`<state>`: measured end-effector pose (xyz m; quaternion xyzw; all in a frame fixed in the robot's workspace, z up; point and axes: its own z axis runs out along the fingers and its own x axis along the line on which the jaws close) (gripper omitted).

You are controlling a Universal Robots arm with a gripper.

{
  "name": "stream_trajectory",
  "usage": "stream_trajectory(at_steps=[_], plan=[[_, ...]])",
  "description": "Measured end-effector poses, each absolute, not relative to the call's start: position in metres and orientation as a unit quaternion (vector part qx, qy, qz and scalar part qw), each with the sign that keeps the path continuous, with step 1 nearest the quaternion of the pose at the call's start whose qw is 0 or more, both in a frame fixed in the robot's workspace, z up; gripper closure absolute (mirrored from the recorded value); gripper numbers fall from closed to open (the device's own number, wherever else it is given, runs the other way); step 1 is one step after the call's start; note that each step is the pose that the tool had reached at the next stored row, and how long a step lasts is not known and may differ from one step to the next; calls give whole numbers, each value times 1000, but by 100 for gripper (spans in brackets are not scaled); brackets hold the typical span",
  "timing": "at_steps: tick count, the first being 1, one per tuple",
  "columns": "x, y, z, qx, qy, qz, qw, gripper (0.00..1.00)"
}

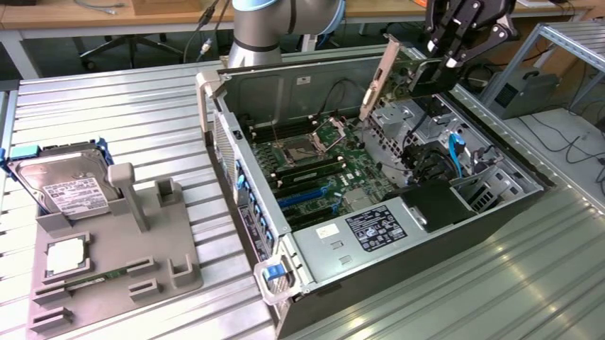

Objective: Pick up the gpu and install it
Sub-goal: 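Insert the gpu into the slot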

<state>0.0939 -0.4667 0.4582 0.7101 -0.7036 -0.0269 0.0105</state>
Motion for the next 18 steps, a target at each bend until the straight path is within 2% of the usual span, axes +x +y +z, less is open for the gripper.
stream_trajectory(at_steps=[18], plan=[[75, -467, 447, 710, -704, -28, 8, 73]])
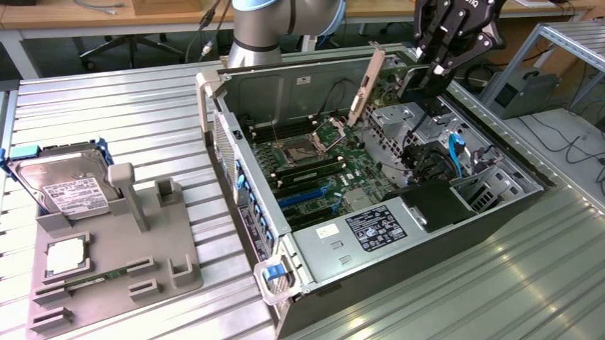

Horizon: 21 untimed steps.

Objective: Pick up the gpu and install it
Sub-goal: 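Insert the gpu into the slot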

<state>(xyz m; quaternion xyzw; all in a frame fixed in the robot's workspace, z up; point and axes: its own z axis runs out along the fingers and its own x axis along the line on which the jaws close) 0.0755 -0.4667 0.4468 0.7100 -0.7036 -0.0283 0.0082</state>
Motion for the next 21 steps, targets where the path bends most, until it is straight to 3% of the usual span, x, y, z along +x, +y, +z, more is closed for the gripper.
stream_trajectory(at_steps=[21], plan=[[66, -467, 424, 709, -704, -29, 7, 73]])
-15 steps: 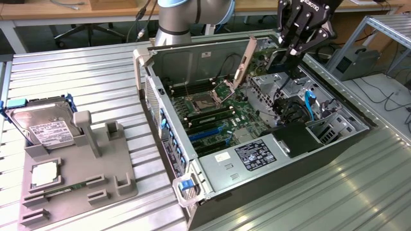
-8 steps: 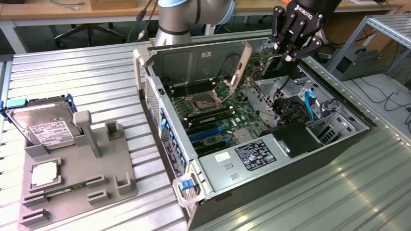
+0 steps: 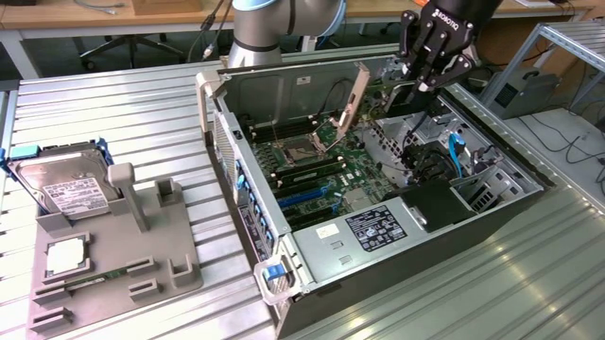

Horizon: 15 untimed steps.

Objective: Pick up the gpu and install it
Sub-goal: 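Insert the gpu into the slot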

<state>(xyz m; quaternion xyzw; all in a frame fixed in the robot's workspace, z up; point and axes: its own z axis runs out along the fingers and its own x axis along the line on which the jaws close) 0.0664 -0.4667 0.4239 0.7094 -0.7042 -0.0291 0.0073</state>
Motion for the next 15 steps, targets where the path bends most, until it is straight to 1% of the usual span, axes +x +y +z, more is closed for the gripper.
stream_trajectory(at_steps=[4, 10, 15], plan=[[65, -467, 422, 709, -704, -34, 1, 73], [61, -467, 416, 709, -704, -34, 1, 73], [53, -467, 405, 709, -704, -33, -1, 73]])
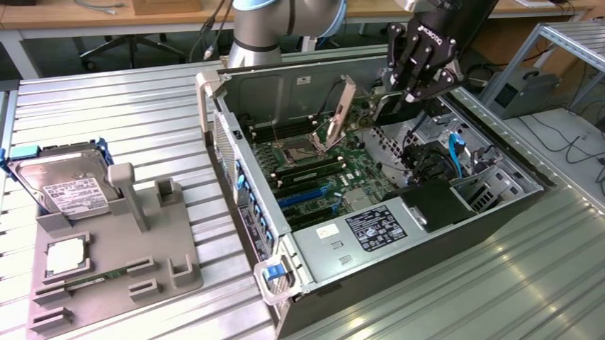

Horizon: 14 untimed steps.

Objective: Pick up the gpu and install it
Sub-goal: 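Insert the gpu into the slot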

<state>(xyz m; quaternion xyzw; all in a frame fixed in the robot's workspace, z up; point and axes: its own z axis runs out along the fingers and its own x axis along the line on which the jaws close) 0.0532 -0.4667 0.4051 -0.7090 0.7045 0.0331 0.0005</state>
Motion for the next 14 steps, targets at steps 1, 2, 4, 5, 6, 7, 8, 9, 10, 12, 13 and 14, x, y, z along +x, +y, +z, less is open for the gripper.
stream_trajectory(at_steps=[1, 2, 4, 5, 6, 7, 8, 9, 10, 12, 13, 14], plan=[[52, -467, 404, -709, 704, 33, 1, 73], [52, -467, 402, -709, 704, 32, 1, 73], [51, -467, 400, -709, 705, 32, 2, 73], [50, -467, 399, -709, 705, 31, 2, 73], [50, -467, 398, -709, 705, 31, 3, 73], [49, -467, 397, -709, 705, 31, 3, 73], [48, -467, 395, -709, 705, 30, 3, 73], [48, -467, 394, -709, 705, 30, 3, 73], [46, -467, 392, -709, 705, 30, 4, 73], [44, -467, 389, -709, 705, 29, 4, 73], [43, -467, 387, -709, 705, 29, 5, 73], [42, -467, 386, -709, 705, 29, 5, 73]])
